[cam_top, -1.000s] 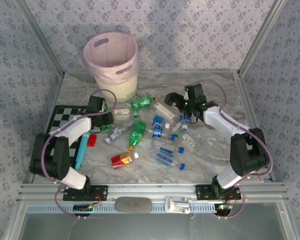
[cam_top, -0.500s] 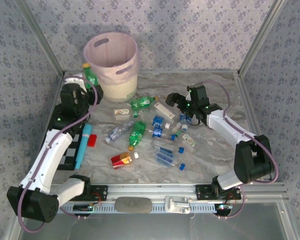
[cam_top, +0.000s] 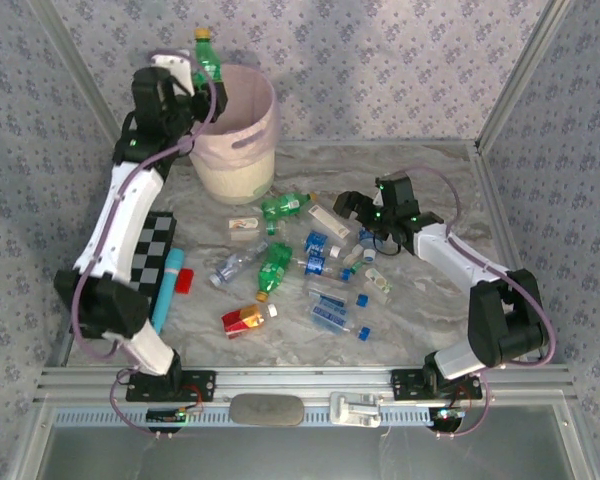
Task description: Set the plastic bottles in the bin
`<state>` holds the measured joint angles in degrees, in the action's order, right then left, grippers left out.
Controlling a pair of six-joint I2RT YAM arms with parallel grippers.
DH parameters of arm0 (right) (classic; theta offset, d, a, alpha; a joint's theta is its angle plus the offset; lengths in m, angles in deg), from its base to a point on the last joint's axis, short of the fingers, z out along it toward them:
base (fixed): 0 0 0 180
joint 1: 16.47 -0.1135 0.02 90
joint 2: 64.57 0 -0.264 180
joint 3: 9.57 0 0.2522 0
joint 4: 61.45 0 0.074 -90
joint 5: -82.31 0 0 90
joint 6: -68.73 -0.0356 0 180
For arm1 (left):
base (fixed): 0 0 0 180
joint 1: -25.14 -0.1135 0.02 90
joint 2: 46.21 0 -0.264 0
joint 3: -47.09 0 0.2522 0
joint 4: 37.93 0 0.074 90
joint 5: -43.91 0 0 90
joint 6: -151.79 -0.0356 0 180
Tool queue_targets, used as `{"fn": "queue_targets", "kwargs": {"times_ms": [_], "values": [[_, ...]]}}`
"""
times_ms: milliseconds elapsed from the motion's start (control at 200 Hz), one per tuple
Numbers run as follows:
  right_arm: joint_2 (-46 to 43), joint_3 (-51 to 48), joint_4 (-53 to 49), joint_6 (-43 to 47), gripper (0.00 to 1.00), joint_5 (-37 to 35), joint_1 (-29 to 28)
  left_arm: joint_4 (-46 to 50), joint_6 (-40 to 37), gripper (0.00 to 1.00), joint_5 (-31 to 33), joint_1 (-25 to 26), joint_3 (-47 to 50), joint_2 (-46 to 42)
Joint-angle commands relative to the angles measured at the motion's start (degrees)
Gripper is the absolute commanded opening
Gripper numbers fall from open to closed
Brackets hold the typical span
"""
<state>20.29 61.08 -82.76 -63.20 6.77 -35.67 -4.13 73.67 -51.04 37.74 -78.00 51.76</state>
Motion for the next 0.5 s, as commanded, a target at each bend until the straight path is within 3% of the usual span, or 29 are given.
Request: {"fn": "queue_targets", "kwargs": {"times_ms": [0,210,495], "values": [[1.3,1.3,0.2,2.4,1.0,1.2,0.7,9.9,-3.6,0.48,-3.3,-0.8,-11.6,6.9],[1.9,0.8,1.6,1.6,1.0,2.0,0.7,23.7,-4.7,0.48,-3.0,-0.9,-27.9,20.1],[2.3,1.8,0.3,2.1,1.0,1.9,0.8,26.9,-5.9,0.49,0.3,-1.0,-27.9,24.3]]}}
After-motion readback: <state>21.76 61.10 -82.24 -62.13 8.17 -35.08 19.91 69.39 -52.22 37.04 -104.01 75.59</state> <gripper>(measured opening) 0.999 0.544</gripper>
